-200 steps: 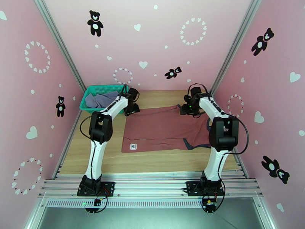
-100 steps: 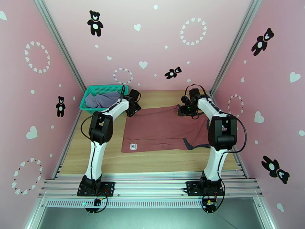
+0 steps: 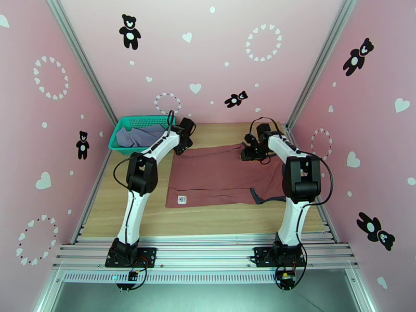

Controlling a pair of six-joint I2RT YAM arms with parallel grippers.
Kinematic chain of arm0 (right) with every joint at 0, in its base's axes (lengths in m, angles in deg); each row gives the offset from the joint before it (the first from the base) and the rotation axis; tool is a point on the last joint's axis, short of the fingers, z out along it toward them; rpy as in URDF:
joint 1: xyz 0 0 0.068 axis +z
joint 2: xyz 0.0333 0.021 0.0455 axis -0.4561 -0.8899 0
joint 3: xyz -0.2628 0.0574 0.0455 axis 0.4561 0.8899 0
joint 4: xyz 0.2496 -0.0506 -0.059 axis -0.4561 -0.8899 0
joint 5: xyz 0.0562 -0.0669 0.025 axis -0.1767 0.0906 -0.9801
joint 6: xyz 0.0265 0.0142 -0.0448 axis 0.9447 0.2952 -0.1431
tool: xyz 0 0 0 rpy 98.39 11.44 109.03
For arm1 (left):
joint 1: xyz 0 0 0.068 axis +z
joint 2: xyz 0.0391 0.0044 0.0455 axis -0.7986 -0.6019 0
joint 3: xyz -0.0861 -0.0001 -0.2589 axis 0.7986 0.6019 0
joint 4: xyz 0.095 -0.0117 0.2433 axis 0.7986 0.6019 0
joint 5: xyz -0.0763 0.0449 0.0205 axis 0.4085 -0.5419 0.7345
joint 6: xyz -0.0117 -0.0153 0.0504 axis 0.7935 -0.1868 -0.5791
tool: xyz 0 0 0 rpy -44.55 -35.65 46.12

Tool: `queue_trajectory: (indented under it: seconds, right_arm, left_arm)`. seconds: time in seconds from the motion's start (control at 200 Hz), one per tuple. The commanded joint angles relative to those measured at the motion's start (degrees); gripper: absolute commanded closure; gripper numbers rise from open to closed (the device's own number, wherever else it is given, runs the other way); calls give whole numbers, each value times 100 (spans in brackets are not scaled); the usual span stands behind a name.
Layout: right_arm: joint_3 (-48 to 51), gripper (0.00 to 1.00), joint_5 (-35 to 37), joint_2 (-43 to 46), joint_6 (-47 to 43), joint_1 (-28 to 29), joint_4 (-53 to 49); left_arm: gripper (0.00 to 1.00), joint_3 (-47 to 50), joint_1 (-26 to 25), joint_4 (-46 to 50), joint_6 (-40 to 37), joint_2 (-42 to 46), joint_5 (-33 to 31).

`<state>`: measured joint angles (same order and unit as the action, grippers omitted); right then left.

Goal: Fold and stack the mixed laundry pile

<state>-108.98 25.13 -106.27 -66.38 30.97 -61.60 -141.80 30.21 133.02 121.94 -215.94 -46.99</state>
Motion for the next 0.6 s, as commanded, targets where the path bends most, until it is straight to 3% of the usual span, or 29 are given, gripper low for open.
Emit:
queue_trajectory:
  seconds: [0.0, 0.29, 0.595]
  right_arm:
    - [88, 44, -148, -90, 15, 7, 73]
    - [244, 44, -184, 9, 93, 8, 109]
    - [430, 45, -186, 166, 156, 8, 164]
  left_arm:
    - [44, -256, 85, 580, -382, -234, -324]
    - [44, -726, 121, 807, -1309, -520, -581]
    - [44, -441, 134, 450, -2101, -480, -741]
